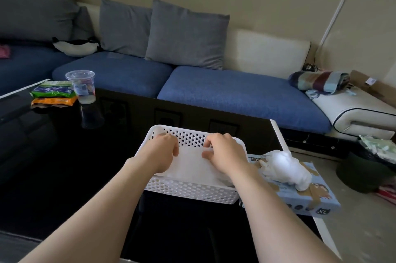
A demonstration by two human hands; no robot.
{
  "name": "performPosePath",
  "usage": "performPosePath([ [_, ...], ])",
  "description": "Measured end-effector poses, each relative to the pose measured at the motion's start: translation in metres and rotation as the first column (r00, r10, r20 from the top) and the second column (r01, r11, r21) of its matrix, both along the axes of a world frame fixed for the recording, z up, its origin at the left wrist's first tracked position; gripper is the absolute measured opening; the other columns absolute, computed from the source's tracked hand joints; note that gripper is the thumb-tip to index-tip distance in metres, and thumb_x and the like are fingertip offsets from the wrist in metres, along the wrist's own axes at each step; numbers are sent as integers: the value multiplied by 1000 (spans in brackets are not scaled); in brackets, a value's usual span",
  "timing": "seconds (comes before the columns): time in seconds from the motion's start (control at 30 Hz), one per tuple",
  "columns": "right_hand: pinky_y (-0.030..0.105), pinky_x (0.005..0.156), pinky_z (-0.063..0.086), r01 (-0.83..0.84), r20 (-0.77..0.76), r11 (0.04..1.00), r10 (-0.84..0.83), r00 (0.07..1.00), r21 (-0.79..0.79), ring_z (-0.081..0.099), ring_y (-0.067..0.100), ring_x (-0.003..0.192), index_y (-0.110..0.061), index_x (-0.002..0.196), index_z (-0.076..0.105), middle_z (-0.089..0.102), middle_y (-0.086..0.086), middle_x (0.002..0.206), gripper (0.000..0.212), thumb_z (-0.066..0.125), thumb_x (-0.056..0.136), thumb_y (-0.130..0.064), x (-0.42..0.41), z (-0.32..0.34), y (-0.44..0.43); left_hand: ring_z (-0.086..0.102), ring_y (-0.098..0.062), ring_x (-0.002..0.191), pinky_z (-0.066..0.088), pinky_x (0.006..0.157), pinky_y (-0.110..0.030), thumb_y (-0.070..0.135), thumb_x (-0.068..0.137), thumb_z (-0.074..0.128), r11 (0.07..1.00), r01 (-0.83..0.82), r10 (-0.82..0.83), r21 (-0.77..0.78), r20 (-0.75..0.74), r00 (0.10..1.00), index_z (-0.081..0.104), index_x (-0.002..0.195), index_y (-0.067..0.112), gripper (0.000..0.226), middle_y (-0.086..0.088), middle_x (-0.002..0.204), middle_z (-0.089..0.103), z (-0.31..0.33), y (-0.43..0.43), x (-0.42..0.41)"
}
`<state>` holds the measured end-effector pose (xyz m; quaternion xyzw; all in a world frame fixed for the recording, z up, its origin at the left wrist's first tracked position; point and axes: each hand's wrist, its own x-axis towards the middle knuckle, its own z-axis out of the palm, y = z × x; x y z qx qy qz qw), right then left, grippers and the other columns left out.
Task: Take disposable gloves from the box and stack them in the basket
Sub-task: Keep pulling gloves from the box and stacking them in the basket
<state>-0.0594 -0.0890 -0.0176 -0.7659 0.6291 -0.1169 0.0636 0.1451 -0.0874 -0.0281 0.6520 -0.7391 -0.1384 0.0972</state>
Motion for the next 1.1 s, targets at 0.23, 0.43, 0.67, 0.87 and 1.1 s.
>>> performPosePath([
  [0.23, 35, 79, 55, -60, -137, 995, 48, 989, -80, 65, 24, 103, -21, 116, 71, 65, 0, 116, 23, 72, 97, -10, 12, 6, -5, 51, -24, 84, 50, 73, -36, -6, 95, 50, 994, -58, 36, 90, 232, 972, 52, 87, 14, 22, -8, 119, 43, -6, -1, -5],
  [0.43, 38, 87, 56, -72, -120, 940, 117, 986, 332, 65, 26, 103, -19, 130, 64, 58, 5, 130, 44, 84, 90, -21, 5, 6, 10, 48, -26, 117, 47, 94, -33, 8, 94, 68, 997, 65, -76, 44, 306, 949, 66, 121, 15, 28, -7, 131, 46, 1, -3, -23],
  [0.67, 38, 85, 54, -62, -6, 984, 64, 998, 166, 65, 26, 109, -25, 132, 66, 60, 4, 128, 37, 76, 97, -31, 1, 28, 22, 67, -18, 84, 58, 66, -34, 31, 101, 58, 997, 55, -44, -55, 177, 983, 68, 106, 23, 15, 1, 106, 67, 9, 1, -44],
  [0.87, 42, 88, 55, 208, 99, 974, -199, 975, -94, 63, 31, 107, -25, 113, 74, 69, 6, 115, 23, 61, 100, -12, -37, 58, 47, 65, -16, 85, 60, 78, -41, 27, 104, 48, 941, 314, -314, -122, 26, 949, 68, 104, 24, 20, 5, 99, 70, 22, 22, -90],
  [1.1, 45, 102, 42, 461, -96, 887, -461, 882, -26, 45, 39, 120, -20, 125, 55, 48, 17, 136, 36, 72, 93, -21, -89, 68, 70, 62, -10, 89, 58, 82, -38, 64, 96, 54, 874, 465, -477, -138, -69, 876, 62, 114, 30, 39, 11, 96, 65, 23, 37, -126],
])
